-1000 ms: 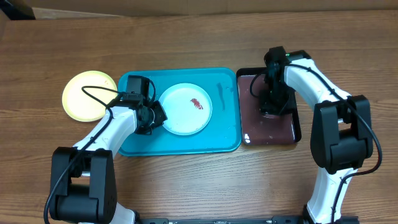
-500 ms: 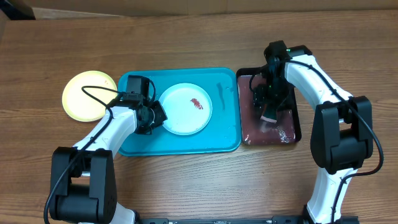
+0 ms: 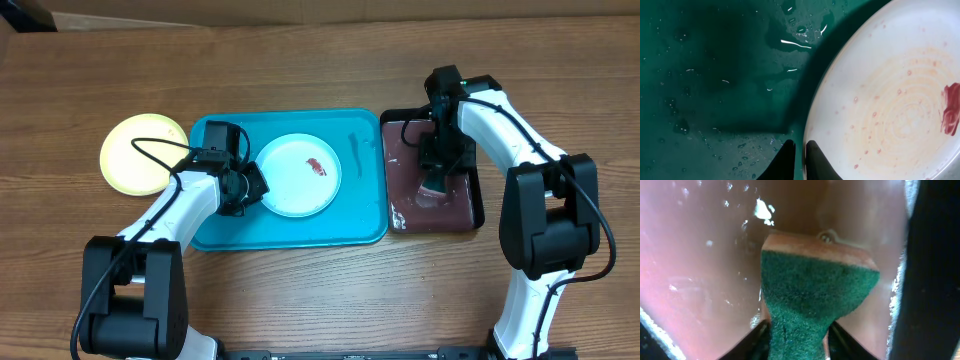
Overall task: Clean dirty plates on tray and stack at the side
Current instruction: 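Dab the sponge in the black tray water with the right gripper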
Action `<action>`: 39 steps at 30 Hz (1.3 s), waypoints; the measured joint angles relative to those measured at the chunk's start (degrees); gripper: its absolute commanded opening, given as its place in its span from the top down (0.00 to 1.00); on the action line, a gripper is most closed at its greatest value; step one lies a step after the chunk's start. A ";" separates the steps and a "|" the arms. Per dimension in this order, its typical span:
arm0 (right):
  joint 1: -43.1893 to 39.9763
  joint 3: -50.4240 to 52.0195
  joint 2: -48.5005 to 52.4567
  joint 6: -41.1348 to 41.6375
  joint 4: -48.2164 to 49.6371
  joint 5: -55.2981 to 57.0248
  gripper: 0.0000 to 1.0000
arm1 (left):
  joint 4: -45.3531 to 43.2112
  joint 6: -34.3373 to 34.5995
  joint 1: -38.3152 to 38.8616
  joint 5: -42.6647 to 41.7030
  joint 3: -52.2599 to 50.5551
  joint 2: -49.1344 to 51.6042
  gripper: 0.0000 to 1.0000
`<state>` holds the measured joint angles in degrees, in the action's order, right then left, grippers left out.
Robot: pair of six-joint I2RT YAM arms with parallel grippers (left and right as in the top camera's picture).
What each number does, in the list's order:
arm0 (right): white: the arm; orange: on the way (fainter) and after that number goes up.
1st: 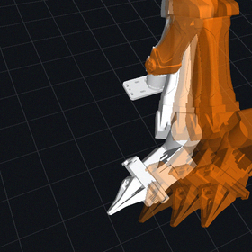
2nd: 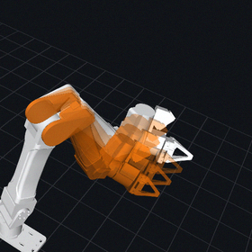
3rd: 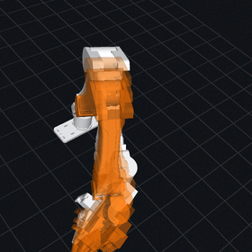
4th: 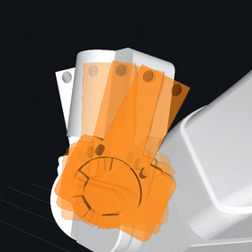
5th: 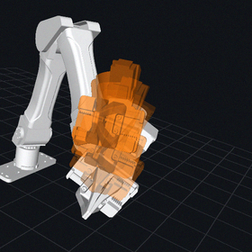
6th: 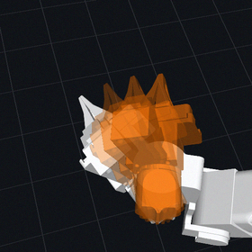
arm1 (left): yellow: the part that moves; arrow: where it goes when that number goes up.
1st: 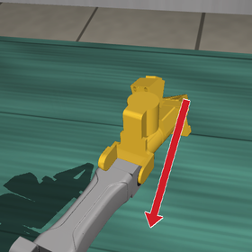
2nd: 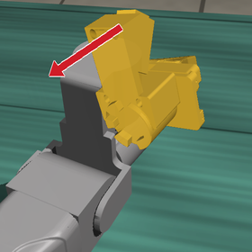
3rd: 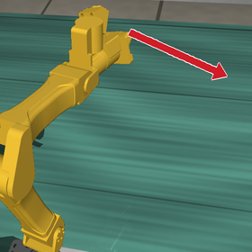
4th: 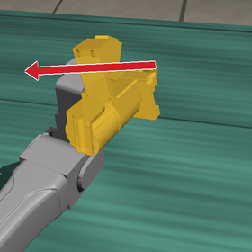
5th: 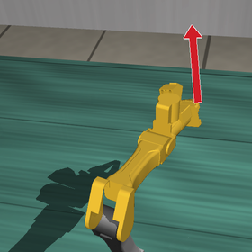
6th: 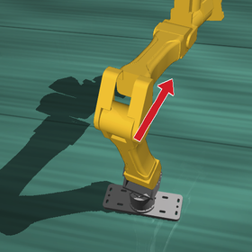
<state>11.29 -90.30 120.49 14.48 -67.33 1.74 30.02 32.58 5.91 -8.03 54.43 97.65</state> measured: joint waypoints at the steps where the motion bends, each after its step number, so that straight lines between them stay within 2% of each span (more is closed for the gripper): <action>1: 0.00 0.00 0.00 0.26 -0.07 -0.28 0.96 | -0.02 0.00 0.00 0.00 0.00 0.00 0.88; 3: 0.00 0.00 0.00 0.57 0.20 -0.94 0.96 | -0.04 0.00 0.02 0.00 0.00 0.00 0.88; 4: 0.02 0.00 0.00 0.48 0.35 -1.22 0.90 | -0.04 0.00 0.02 0.00 0.00 0.00 0.88; 5: 0.00 0.00 0.00 0.74 0.48 -1.57 0.72 | -0.04 0.00 0.00 0.00 0.00 0.00 0.88; 6: 0.00 0.00 0.00 0.61 0.52 -1.90 0.47 | -0.04 0.00 0.00 0.00 0.00 0.00 0.88; 7: 0.00 0.00 0.00 0.44 0.59 -2.43 0.39 | -0.04 0.00 0.02 0.00 0.00 0.00 0.88; 9: 0.00 0.00 0.00 0.42 0.61 -3.28 0.33 | -0.04 0.00 0.00 0.00 0.00 0.00 0.88; 22: 0.00 0.00 0.00 0.31 5.95 -0.61 0.33 | -0.04 0.00 0.00 0.00 0.00 0.00 0.88; 30: 0.00 0.00 0.00 0.31 7.43 0.22 0.24 | -0.07 0.00 0.00 0.00 0.00 0.00 0.88; 39: 0.00 -3.93 0.00 -2.80 -1.16 -1.44 0.23 | -0.11 0.00 0.00 0.02 0.00 0.00 0.88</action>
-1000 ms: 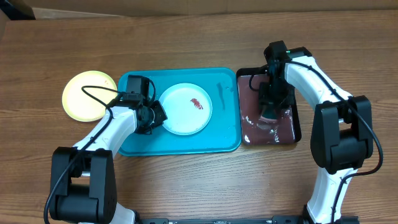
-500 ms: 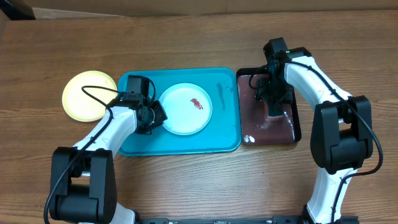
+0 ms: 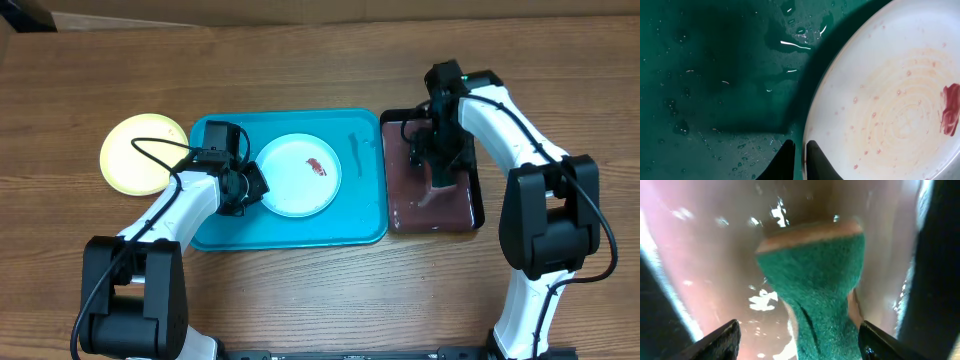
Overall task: Clean dirty plates on tray and stack at the side
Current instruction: 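Dab the sponge in the black tray water with the right gripper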
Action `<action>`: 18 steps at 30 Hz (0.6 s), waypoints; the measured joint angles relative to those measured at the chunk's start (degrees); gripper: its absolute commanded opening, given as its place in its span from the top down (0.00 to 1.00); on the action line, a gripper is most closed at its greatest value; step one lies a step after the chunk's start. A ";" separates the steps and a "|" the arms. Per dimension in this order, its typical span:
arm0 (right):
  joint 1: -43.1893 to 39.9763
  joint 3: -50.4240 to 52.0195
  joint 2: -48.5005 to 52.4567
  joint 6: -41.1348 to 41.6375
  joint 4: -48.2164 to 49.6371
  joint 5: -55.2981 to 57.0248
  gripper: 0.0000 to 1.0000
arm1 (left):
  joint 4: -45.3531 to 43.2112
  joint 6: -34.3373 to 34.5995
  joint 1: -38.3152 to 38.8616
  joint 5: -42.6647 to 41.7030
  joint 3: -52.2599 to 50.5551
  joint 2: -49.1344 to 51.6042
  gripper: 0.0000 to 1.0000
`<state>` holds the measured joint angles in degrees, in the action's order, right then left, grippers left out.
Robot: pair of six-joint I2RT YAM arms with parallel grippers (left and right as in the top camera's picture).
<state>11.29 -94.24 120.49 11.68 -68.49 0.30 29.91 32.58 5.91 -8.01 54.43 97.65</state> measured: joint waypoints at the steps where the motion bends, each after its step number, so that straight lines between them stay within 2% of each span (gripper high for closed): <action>1: 0.00 -0.63 0.00 -0.17 0.42 0.44 0.23 | 0.00 0.00 0.00 0.00 0.00 0.00 0.88; 8: 0.00 -0.42 0.00 -0.90 5.31 3.30 0.23 | 0.00 0.00 0.02 0.13 0.00 0.00 0.88; 12: -0.02 2.95 0.00 -1.05 9.14 3.37 0.23 | -0.07 0.00 0.02 0.15 0.00 0.00 0.88; 14: 0.00 4.48 0.00 -1.03 10.45 3.37 0.27 | -0.15 0.00 0.00 0.15 0.00 0.00 0.87; 15: 0.00 5.09 0.00 -1.18 10.73 3.28 0.35 | -0.17 0.00 0.00 0.15 -0.02 0.00 0.88; 16: 0.00 5.75 0.00 -1.38 10.99 3.10 0.74 | -0.17 0.00 0.00 0.15 -0.02 0.00 0.87; 17: 0.00 5.95 0.00 -1.73 11.23 2.89 0.90 | -0.17 0.00 0.00 0.15 -0.02 0.00 0.87; 18: 0.00 6.05 0.00 -1.42 11.45 2.71 0.94 | -0.17 0.00 0.00 0.15 -0.02 0.00 0.87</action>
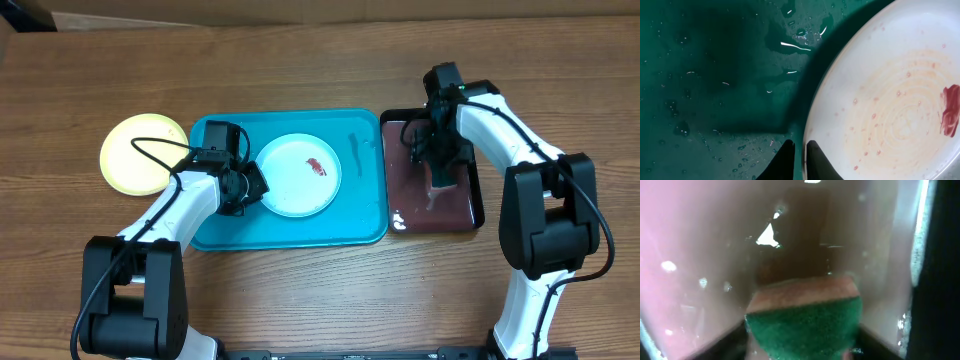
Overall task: Clean dirty plates on tray and stack at the side
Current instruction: 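Dab the sponge in the black tray water with the right gripper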
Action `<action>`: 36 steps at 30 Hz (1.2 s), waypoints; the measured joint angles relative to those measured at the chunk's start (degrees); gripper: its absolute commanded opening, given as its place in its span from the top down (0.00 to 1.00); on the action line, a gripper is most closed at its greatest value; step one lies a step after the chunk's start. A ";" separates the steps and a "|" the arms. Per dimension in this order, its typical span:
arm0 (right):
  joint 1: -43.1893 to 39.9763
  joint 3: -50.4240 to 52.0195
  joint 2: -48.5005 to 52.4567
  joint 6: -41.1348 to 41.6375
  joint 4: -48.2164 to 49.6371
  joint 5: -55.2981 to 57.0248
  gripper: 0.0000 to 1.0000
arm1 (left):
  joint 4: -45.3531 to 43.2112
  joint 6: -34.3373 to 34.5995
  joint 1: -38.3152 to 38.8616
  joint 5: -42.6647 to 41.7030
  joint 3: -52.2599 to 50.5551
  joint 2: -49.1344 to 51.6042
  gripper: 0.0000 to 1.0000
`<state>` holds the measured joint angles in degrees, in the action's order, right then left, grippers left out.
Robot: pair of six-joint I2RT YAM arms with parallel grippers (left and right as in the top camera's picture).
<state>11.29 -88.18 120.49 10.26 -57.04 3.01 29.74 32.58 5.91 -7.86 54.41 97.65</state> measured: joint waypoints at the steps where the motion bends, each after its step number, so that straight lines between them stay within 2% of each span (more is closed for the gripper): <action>1: -0.02 0.00 0.00 -0.07 0.33 -0.55 0.95 | 0.00 0.00 0.02 0.00 0.00 0.00 0.87; 2: 0.00 -0.04 0.00 -0.33 0.44 -1.18 0.94 | 0.00 0.00 0.02 0.00 0.00 0.00 0.87; 3: -0.02 -0.07 0.00 -0.55 0.22 -1.88 0.73 | 0.00 0.00 0.00 0.00 0.00 0.00 0.87; 4: -0.04 -0.28 0.00 -0.92 -0.31 -2.62 0.41 | -0.02 0.00 0.00 0.00 0.00 0.00 0.87; 5: -0.04 -0.76 0.02 -1.42 -1.44 -3.30 0.28 | -0.02 0.00 0.00 0.00 0.00 0.00 0.87; 6: -0.04 -1.44 0.02 -1.70 -2.64 -3.69 0.24 | -0.02 0.00 0.00 0.00 0.00 0.00 0.87; 11: -0.04 -4.09 0.00 -2.78 -6.40 -5.25 0.28 | -0.02 0.00 0.02 0.00 0.00 0.00 0.87; 14: -0.04 -4.15 0.00 -2.97 -8.13 -5.60 0.37 | -0.02 0.00 0.00 0.00 0.00 0.00 0.87; 25: -0.04 -3.87 0.00 -3.04 -8.90 -4.98 0.43 | -0.02 0.00 0.00 0.00 0.00 0.00 0.87; 29: -0.04 -2.86 0.00 -2.97 -7.52 -4.11 0.57 | -0.02 0.00 0.00 0.00 0.00 0.00 0.87; 36: -0.04 -2.38 0.00 -3.04 -8.72 -3.63 0.52 | -0.02 0.00 0.00 0.00 0.00 0.00 0.87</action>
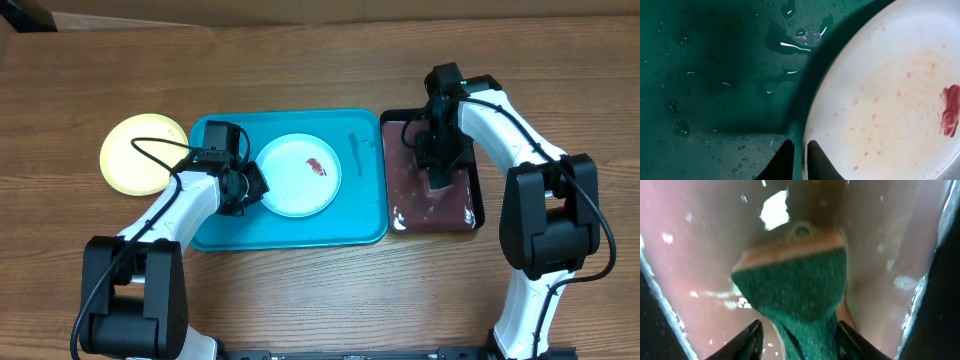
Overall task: Clean dirty plates on tray and stack at the side
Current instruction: 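Dab the sponge in the black tray water with the right gripper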
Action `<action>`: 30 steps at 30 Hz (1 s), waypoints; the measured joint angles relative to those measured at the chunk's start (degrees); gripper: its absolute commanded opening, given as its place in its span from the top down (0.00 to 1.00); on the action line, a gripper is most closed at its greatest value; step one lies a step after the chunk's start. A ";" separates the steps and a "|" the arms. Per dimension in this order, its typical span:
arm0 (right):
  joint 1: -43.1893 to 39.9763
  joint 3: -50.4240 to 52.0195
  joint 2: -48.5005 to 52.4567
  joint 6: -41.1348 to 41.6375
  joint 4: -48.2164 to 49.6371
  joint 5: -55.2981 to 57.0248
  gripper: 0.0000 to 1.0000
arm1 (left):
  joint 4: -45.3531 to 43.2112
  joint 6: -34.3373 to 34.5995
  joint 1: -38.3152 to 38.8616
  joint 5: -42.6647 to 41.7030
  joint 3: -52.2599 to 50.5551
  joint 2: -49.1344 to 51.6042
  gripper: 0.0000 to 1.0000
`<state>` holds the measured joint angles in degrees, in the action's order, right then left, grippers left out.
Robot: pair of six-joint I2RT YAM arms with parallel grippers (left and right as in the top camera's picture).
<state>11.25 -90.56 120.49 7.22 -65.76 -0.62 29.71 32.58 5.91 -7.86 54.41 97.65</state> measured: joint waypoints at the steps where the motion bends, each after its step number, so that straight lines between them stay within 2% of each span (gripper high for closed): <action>1: 0.00 0.00 0.00 0.02 -0.31 0.04 0.53 | 0.00 0.00 0.00 0.00 0.00 0.00 0.87; 3: 0.00 0.02 0.00 0.00 -0.96 0.00 0.57 | 0.00 0.00 0.00 0.00 0.00 0.00 0.87; 6: 0.00 0.04 0.00 0.15 -1.46 -0.07 0.69 | 0.00 0.00 0.02 0.00 0.00 0.00 0.87; 8: 0.00 0.04 0.00 0.02 -1.51 -0.13 0.71 | 0.00 0.00 0.02 0.00 0.00 0.00 0.87; 10: 0.00 0.04 0.00 0.11 -1.49 -0.22 0.71 | 0.00 0.00 0.02 0.00 -0.02 0.00 0.87; 12: 0.00 0.04 0.00 0.17 -1.51 -0.26 0.59 | 0.00 0.00 0.00 0.00 0.00 0.00 0.87; 14: 0.00 0.04 0.00 0.09 -1.49 -0.48 0.54 | 0.00 0.00 0.00 0.00 0.00 0.00 0.87; 16: 0.00 0.04 0.00 0.13 -1.46 -0.61 0.54 | 0.00 0.00 0.02 0.00 0.00 0.00 0.87; 20: 0.00 0.04 0.00 0.04 -1.49 -0.63 0.62 | 0.00 0.00 0.02 0.00 0.00 0.00 0.86; 30: 0.00 0.04 0.00 0.04 -1.33 -0.66 0.63 | 0.00 0.00 0.02 0.00 0.00 0.00 0.86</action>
<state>11.25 -90.52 120.49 7.27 -67.09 -1.28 29.71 32.58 5.93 -7.86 54.41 97.65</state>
